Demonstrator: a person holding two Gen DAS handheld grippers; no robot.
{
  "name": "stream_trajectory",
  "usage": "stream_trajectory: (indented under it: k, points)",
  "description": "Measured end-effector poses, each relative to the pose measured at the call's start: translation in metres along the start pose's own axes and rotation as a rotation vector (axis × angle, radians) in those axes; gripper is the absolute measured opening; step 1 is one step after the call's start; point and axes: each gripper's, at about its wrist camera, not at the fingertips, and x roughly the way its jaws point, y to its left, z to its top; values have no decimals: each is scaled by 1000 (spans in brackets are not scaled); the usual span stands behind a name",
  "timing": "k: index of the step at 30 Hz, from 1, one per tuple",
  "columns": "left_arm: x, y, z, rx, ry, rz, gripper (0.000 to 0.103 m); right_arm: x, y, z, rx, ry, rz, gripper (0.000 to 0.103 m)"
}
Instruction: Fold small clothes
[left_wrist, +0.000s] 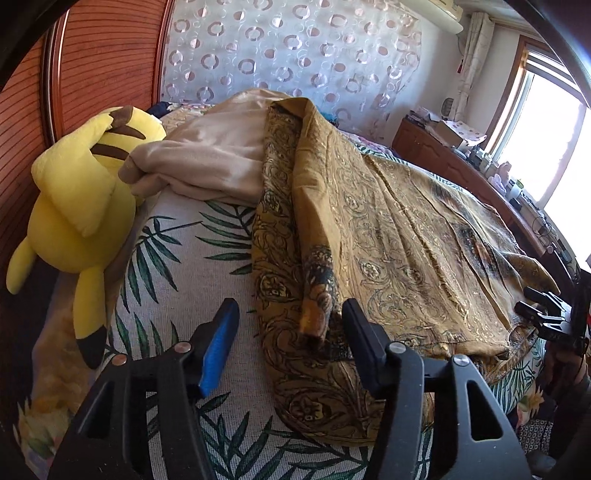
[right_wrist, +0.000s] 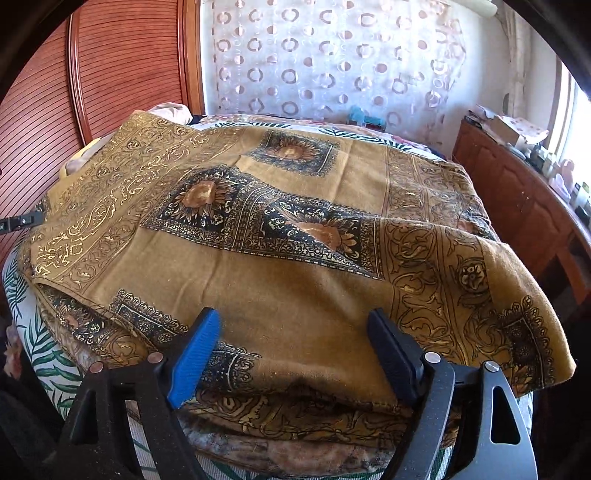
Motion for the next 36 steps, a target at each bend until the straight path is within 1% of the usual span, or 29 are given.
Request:
stream_trajectory:
  k: [2, 4, 6, 7, 8, 9, 11, 21, 29, 33, 36]
  points:
    - [0, -1, 0, -3, -4, 1, 58, 0, -1, -1, 0, -2, -1, 84]
    - [0, -2, -1, -2, -6, -6, 51, -2, -2, -2, 1, -4, -1, 85]
    - [2, -3, -2, -1, 2, -31, 28, -2, -2, -3, 1, -3, 0, 85]
    - [2, -5, -2, -2, 8, -48, 24, -3, -2, -2, 1, -4, -1, 85]
    - [2, -6, -2, -2, 10, -57, 15, -4, -3, -3, 1, -4, -1, 85]
    - [2, -8, -2, 1, 10, -62, 10, -4, -3, -3, 1, -5, -1, 85]
    - [-2, -13, -1, 16, -7, -57, 7, -4, -3, -3, 0, -4, 0, 85]
    - [-37, -49, 22, 70, -121, -124, 6, -5, -3, -3, 3, -4, 0, 85]
    - [-41, -85, 48, 133, -163, -184, 6, -11, -8, -3, 14, -11, 7, 85]
    - [-42, -109, 61, 172, -180, -218, 6, -26, -23, -3, 54, -40, 19, 85]
    - [-41, -130, 70, 205, -188, -246, 6, -41, -33, -4, 66, -65, 6, 85]
